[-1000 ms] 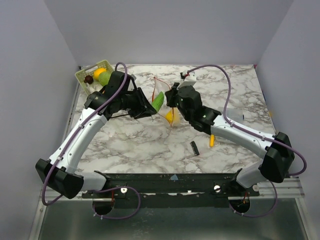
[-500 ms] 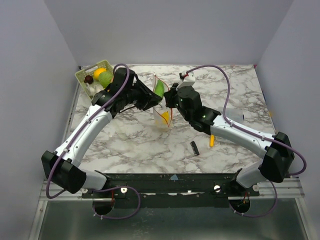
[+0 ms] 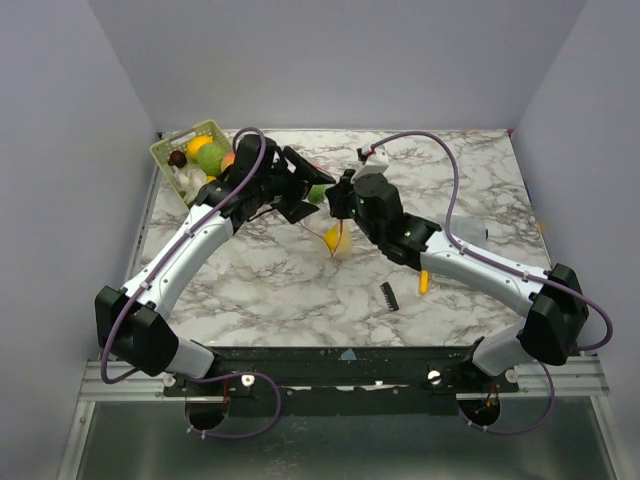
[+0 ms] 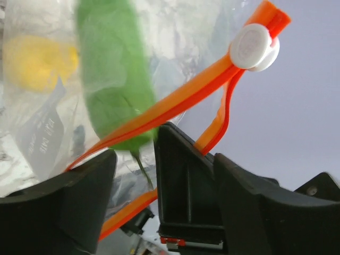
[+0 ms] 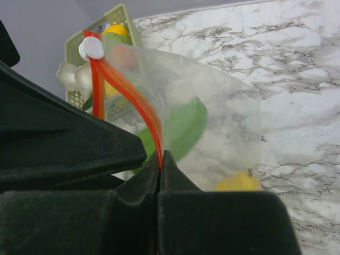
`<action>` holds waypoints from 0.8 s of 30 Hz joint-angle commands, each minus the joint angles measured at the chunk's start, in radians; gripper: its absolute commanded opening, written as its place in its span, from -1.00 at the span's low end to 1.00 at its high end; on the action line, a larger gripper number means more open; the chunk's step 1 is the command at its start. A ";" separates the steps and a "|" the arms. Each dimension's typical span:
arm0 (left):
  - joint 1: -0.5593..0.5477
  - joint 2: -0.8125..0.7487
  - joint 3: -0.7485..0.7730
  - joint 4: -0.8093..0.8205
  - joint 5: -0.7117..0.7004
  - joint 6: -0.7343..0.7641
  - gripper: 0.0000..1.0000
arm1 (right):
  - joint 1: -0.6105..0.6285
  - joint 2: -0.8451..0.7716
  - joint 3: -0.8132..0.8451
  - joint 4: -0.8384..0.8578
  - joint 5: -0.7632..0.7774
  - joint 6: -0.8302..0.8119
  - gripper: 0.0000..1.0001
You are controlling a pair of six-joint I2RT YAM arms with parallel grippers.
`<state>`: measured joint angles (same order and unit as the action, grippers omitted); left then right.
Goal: Place the food in the zip-top bag and seal the zipper
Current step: Place the fake vegetable in the zipper food storage bag, then adjust the zipper food storage bag at the center of the board.
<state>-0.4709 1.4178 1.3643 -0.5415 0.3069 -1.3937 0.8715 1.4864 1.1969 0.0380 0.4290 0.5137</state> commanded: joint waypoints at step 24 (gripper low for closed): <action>0.156 -0.382 -0.179 0.126 0.065 0.572 0.89 | -0.028 0.031 0.055 -0.130 -0.047 0.033 -0.99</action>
<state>-0.3424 1.0584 1.1095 -0.2516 0.4603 -1.0039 0.8520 1.4956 1.1904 0.0174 0.3794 0.5419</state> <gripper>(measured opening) 0.939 0.008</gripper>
